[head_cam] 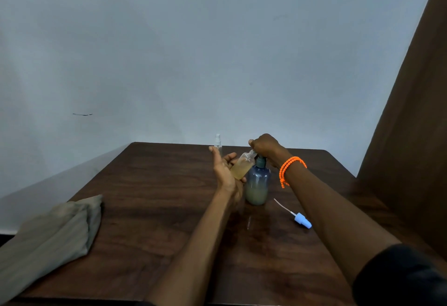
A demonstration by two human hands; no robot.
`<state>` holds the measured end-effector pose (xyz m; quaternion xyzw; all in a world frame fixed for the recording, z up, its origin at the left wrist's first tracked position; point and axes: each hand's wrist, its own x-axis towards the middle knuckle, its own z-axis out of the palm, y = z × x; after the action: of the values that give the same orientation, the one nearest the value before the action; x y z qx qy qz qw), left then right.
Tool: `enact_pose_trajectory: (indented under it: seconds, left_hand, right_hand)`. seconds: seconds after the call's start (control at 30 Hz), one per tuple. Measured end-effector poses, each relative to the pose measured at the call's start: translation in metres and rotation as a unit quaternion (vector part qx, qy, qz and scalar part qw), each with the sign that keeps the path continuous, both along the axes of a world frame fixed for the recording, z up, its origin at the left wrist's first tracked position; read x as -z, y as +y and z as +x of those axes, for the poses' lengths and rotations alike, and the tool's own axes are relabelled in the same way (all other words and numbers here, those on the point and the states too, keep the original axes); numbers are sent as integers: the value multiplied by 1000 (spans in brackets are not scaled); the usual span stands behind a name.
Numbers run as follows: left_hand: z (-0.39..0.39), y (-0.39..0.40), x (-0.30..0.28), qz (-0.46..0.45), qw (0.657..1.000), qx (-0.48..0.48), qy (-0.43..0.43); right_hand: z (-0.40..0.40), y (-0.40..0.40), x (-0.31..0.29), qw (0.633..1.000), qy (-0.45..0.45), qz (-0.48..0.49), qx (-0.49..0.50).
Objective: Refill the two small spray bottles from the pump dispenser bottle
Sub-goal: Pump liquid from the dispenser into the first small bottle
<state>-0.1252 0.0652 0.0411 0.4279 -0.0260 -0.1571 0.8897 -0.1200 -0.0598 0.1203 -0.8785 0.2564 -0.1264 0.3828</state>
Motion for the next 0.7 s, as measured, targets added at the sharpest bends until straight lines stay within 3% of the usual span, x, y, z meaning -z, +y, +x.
enact_pose_trajectory:
  seconds: [0.7]
  left_hand:
    - [1,1,-2,15,1000,-5,8]
  right_hand:
    - [2,2,6,1000,-6,2,1]
